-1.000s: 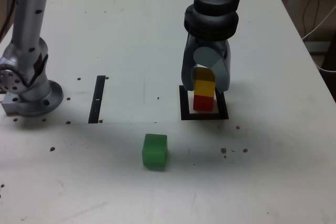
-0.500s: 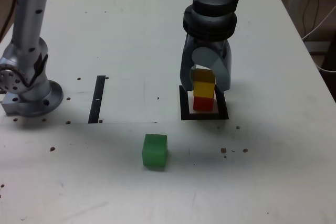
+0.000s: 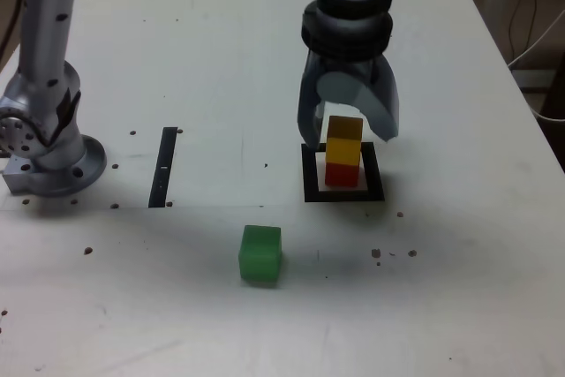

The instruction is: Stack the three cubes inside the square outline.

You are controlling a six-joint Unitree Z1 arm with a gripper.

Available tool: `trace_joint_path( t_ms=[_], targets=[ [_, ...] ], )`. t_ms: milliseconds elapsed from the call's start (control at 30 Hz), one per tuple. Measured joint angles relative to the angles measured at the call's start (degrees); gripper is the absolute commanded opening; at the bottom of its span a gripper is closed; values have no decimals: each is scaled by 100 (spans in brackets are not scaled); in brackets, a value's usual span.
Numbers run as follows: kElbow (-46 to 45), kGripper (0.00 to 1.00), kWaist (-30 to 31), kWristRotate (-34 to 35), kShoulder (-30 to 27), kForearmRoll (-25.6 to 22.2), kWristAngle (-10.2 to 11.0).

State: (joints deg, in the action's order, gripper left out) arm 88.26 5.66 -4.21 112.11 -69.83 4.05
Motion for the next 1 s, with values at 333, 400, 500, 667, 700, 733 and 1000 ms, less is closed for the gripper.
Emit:
trace_joint_path(
  t_ms=[333, 400, 500, 667, 700, 733, 1000],
  targets=[
    [-239, 100, 355, 729, -889, -678, 162],
    [-239, 100, 528, 1015, -962, -981, 177],
    [-248, 100, 848, 1356, -1134, -1241, 15],
    [-390, 100, 1310, 1840, -1049, -1309, -524],
    [-405, 100, 1404, 1940, -1024, -1308, -607],
    [-424, 100, 1500, 2058, -1008, -1302, -677],
    [-722, 100, 2134, 2957, -999, -801, -874]
  ],
)
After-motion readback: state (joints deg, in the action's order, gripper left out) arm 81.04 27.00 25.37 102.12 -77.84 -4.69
